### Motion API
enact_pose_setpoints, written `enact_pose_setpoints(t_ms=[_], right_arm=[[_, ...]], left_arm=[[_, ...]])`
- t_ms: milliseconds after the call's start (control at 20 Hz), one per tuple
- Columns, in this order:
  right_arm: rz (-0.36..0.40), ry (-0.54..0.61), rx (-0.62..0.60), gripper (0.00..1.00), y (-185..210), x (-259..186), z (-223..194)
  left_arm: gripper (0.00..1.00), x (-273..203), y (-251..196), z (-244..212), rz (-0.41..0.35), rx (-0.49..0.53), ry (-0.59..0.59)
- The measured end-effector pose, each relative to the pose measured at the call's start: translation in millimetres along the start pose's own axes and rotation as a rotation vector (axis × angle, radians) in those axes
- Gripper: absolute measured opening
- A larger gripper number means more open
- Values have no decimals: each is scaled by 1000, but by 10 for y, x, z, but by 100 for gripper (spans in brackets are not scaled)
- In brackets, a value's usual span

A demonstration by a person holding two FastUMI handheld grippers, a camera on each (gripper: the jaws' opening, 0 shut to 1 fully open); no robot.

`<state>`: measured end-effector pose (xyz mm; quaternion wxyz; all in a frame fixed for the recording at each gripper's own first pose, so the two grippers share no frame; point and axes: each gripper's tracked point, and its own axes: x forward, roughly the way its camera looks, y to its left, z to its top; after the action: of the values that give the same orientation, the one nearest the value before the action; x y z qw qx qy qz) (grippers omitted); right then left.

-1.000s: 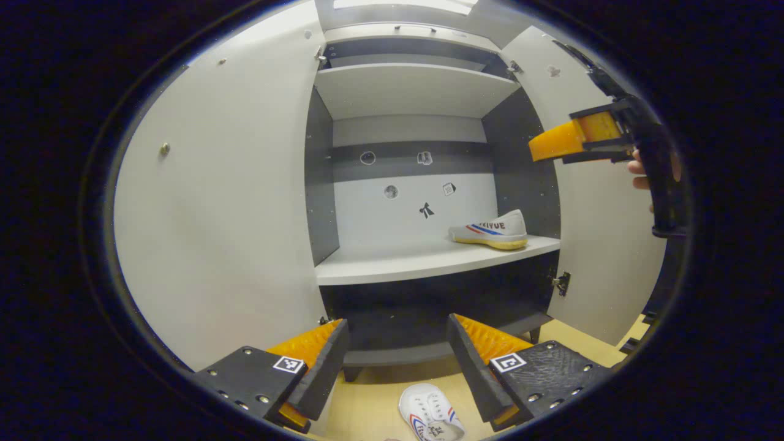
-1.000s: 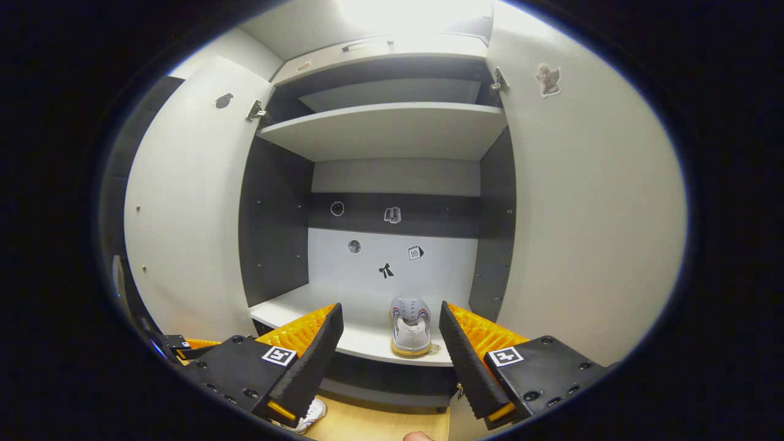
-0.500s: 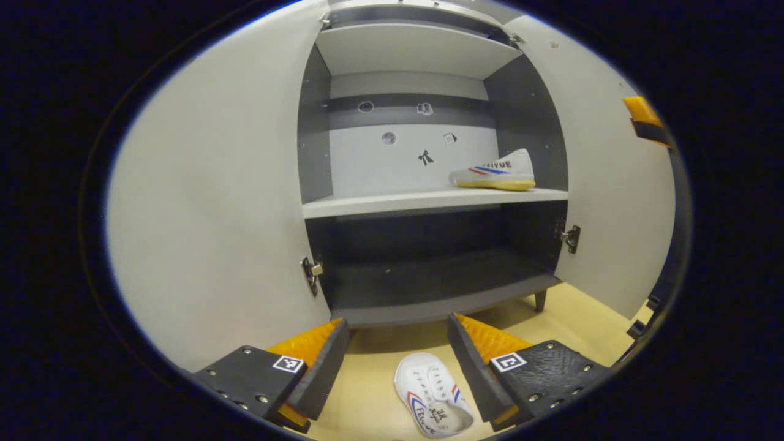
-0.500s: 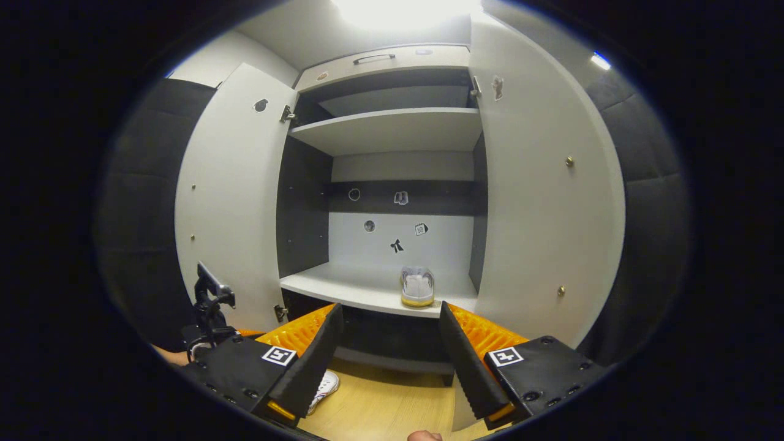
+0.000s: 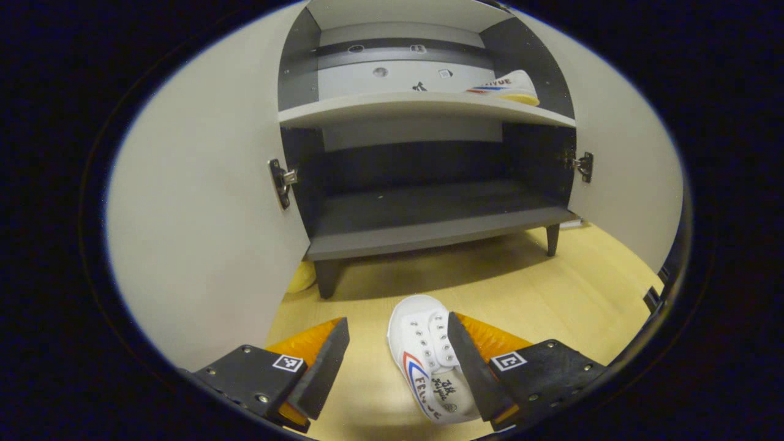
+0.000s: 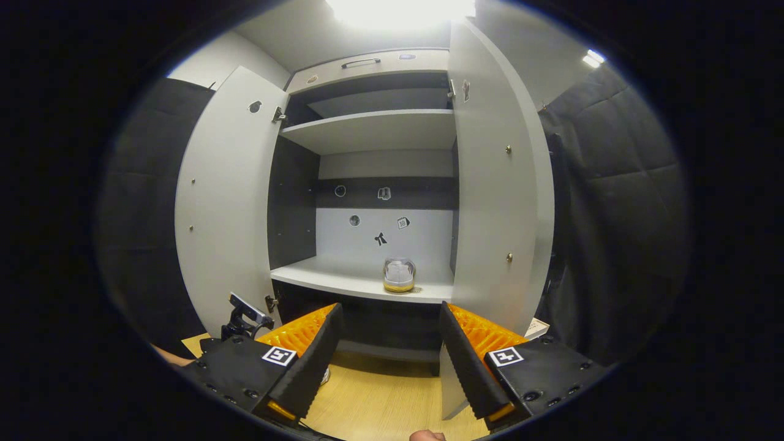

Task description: Grab one shoe with the right hand and put it into the shoe cabinet, grab the other shoe with the left hand and put it into the shoe cabinet; then close the right door with the right hand and the left door with the left hand.

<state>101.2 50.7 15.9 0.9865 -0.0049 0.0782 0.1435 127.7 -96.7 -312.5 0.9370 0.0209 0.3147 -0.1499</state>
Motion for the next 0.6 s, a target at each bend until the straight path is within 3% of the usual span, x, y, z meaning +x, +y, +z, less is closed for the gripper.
enact_pose_setpoints(t_ms=[200,600], right_arm=[[-22,7,-1,98,-44,-22,-28],[11,4,-9,98,100,-12,31]], left_arm=[[94,126,11,-261,0,-3,72],[94,248,-23,-816,-10,11,222]])
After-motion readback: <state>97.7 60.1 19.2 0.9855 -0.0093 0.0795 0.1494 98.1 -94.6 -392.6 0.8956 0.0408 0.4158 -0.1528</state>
